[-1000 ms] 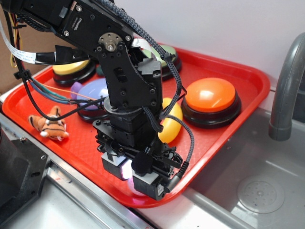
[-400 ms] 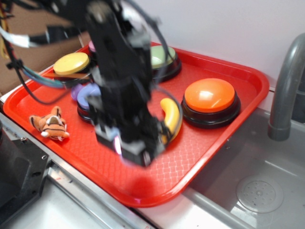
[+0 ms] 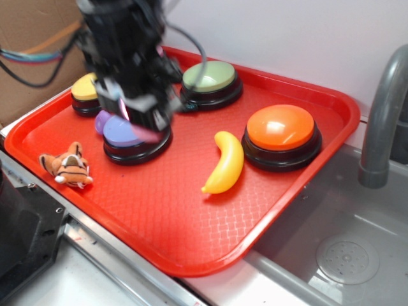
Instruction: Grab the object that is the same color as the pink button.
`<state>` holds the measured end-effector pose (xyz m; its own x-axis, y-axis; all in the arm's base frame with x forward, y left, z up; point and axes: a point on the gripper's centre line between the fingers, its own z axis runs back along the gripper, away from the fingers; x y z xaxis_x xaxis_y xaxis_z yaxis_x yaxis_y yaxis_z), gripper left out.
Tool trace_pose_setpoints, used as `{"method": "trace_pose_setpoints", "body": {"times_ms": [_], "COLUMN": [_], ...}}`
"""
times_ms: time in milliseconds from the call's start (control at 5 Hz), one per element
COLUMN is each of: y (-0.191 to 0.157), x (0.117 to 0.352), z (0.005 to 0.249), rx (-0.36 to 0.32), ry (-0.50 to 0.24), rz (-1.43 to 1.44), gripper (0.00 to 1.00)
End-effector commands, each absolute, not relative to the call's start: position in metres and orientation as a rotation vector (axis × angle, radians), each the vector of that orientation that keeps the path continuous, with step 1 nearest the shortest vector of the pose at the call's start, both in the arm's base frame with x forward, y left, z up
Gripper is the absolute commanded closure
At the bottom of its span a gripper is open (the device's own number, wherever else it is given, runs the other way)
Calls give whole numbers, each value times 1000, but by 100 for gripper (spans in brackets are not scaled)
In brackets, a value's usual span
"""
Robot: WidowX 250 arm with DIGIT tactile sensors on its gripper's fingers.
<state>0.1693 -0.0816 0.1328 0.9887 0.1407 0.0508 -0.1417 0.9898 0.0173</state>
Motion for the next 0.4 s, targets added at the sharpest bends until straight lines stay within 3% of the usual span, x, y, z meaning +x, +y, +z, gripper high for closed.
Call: {"method": "trace_pose_setpoints", "body": {"times_ms": [0, 200], "y": [-14, 1], "x": [188, 182], "z": [184, 179], "rx": [28, 50], "ry": [-123, -83], "rz": [165, 189], "gripper": [100, 100]}}
